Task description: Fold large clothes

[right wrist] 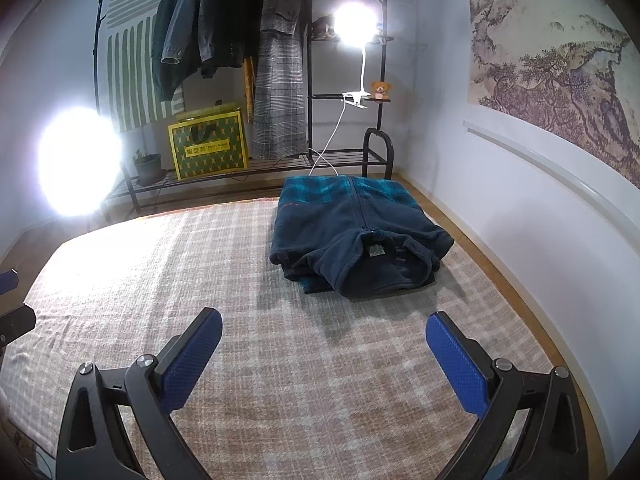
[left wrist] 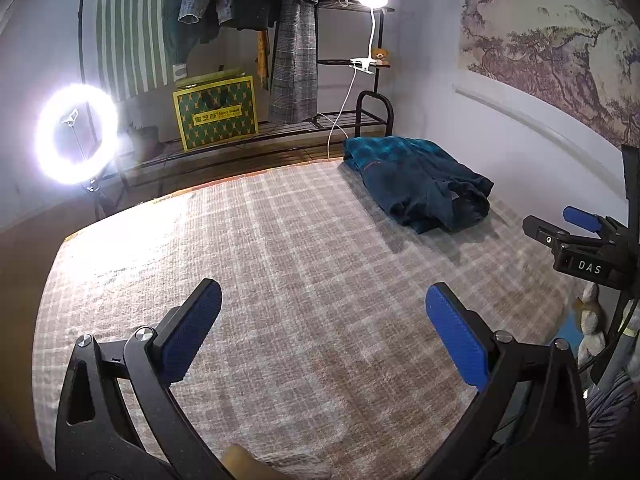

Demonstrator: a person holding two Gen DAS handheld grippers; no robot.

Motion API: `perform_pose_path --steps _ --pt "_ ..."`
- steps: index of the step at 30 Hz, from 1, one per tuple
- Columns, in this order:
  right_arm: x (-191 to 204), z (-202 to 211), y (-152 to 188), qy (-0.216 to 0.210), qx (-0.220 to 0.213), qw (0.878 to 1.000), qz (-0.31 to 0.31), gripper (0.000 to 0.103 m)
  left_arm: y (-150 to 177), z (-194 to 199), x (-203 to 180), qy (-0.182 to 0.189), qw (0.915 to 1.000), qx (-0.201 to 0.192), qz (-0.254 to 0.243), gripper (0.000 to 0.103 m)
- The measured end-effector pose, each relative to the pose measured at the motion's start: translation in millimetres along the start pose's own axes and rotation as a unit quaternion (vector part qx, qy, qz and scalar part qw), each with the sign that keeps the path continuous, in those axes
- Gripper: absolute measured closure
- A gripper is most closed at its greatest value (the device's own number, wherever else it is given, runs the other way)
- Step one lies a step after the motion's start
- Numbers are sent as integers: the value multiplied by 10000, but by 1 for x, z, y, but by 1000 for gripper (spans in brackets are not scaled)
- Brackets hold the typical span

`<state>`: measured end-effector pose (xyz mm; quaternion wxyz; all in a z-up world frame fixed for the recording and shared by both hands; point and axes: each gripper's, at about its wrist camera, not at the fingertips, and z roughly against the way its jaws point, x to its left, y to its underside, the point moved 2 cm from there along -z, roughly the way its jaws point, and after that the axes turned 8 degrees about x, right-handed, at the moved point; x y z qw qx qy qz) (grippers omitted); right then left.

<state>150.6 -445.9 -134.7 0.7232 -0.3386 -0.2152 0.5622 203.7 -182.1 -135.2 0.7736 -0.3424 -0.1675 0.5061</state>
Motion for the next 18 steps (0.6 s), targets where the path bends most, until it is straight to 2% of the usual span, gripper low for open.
perform_pose_path --steps 18 --pt "2 -3 3 3 51 10000 1 0 3 -3 7 -97 9999 -37 -49 0"
